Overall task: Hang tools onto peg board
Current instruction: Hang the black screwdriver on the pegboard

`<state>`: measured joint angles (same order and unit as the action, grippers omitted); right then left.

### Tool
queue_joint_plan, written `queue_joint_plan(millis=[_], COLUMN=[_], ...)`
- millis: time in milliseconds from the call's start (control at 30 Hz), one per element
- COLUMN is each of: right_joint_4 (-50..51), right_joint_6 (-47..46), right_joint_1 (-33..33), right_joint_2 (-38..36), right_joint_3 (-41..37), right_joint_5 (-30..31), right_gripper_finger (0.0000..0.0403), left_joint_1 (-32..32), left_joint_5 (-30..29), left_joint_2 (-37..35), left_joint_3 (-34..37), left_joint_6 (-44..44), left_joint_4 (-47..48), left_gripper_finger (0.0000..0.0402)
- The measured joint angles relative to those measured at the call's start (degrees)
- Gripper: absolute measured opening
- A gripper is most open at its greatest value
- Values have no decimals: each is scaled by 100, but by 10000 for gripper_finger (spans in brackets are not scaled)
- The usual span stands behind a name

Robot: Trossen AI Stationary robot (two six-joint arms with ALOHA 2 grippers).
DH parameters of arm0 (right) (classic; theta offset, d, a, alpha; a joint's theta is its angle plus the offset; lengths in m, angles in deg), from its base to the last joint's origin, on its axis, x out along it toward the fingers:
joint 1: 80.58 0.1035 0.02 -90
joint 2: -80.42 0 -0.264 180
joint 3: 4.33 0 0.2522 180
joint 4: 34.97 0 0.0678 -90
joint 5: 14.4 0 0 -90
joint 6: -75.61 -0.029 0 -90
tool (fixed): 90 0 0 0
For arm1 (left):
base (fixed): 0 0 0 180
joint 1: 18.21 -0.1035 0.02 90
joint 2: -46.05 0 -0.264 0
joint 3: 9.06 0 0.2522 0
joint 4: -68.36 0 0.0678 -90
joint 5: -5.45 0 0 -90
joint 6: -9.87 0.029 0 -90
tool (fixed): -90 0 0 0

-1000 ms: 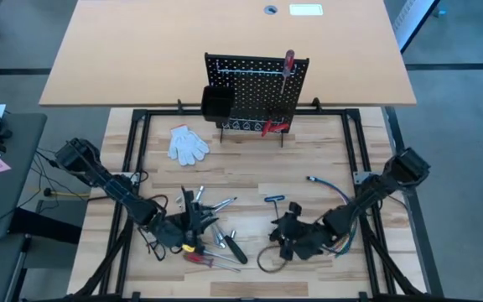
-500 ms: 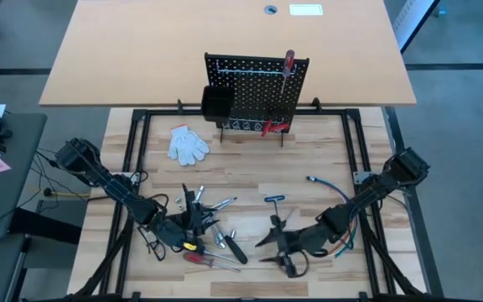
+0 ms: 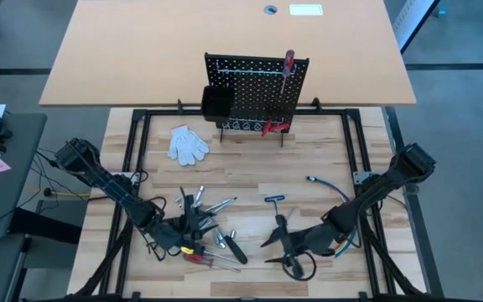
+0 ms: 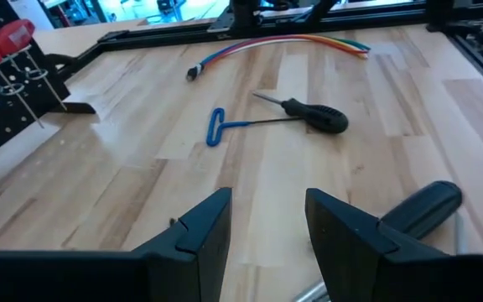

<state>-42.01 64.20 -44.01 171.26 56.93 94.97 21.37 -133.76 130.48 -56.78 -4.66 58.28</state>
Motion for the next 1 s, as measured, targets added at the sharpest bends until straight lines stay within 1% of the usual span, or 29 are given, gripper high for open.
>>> queue_joint_plan(millis=[133, 267, 367, 433, 600, 700, 800, 867, 1000], right_joint_4=[949, 1811, 2545, 2882, 3533, 3454, 3038, 2823, 2548], right_joint_6=[-818, -1349, -1664, -1885, -2334, -2351, -2261, -2047, -1429], right_joint_1=[193, 484, 694, 800, 868, 736, 433, 211, -190], right_joint_2=[-209, -488, -633, -649, -430, -313, -231, -223, -333], right_joint_3=[0, 0, 2, 0, -6, -217, -640, -902, -1117], right_joint_5=[4, -18, 20, 189, 289, 331, 373, 370, 471], right_gripper_finger=[241, 244, 241, 237, 219, 206, 194, 187, 177], left_joint_1=[79, 94, 98, 113, 209, 220, 218, 218, 227], left_joint_5=[0, 0, 0, 1, 81, 81, 79, 79, 77], left_joint_2=[0, 0, 0, 0, 0, 0, 0, 0, 0], left_joint_3=[0, 0, 0, 0, 0, 0, 0, 0, 0], left_joint_6=[-26, -96, -185, -252, -269, -268, -269, -270, -299], left_joint_4=[-13, -14, -8, -6, -3, -4, -4, -2, 0], left_gripper_finger=[150, 150, 150, 150, 150, 150, 150, 150, 150])
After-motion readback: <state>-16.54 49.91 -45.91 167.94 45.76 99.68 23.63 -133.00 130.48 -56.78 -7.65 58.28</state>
